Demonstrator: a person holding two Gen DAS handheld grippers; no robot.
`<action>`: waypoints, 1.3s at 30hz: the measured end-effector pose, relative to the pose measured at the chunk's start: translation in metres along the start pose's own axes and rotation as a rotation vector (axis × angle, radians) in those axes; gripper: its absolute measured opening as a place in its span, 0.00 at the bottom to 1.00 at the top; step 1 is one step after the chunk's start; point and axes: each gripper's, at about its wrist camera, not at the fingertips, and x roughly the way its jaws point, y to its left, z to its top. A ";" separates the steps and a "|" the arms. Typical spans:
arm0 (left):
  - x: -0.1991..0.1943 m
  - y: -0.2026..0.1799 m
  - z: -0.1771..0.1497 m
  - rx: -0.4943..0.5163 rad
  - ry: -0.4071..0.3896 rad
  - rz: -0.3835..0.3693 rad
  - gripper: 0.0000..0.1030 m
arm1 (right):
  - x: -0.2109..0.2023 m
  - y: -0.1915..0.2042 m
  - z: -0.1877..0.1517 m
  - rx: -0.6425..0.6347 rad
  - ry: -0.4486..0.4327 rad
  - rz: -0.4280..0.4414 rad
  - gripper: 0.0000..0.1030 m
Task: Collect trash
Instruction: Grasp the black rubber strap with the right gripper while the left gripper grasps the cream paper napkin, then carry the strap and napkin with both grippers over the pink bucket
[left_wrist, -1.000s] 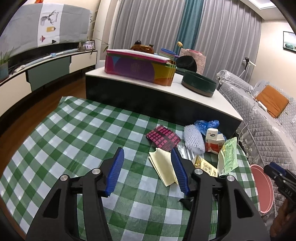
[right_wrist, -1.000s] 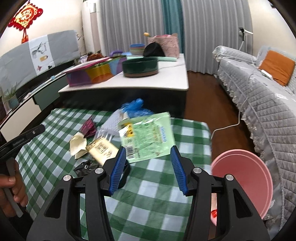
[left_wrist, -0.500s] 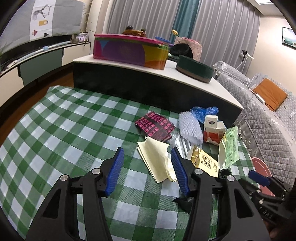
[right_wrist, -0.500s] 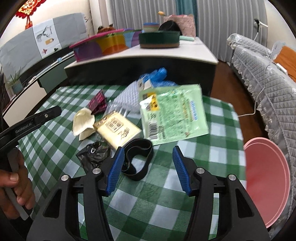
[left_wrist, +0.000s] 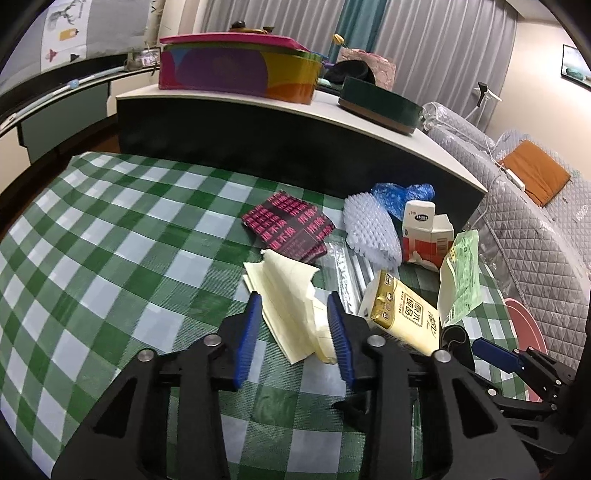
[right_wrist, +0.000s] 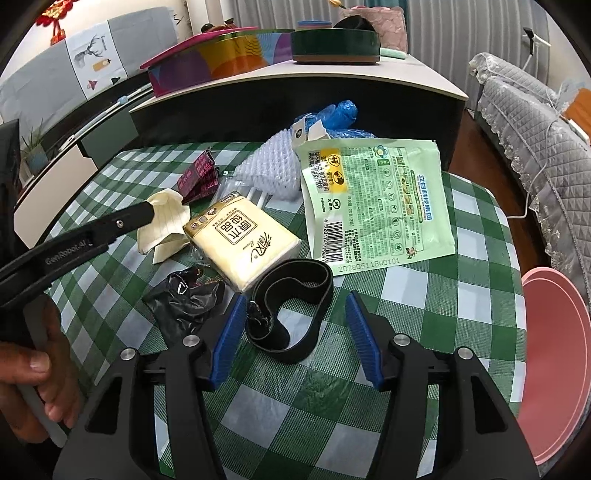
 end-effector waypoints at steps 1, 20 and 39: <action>0.002 -0.001 0.000 0.001 0.004 -0.001 0.32 | 0.000 0.000 0.000 0.000 0.002 0.004 0.54; 0.003 0.000 -0.003 0.003 0.043 0.009 0.02 | -0.004 0.006 0.000 -0.028 0.019 0.030 0.54; -0.006 -0.003 0.002 0.020 0.011 0.005 0.02 | -0.004 0.010 -0.007 -0.083 0.033 -0.015 0.14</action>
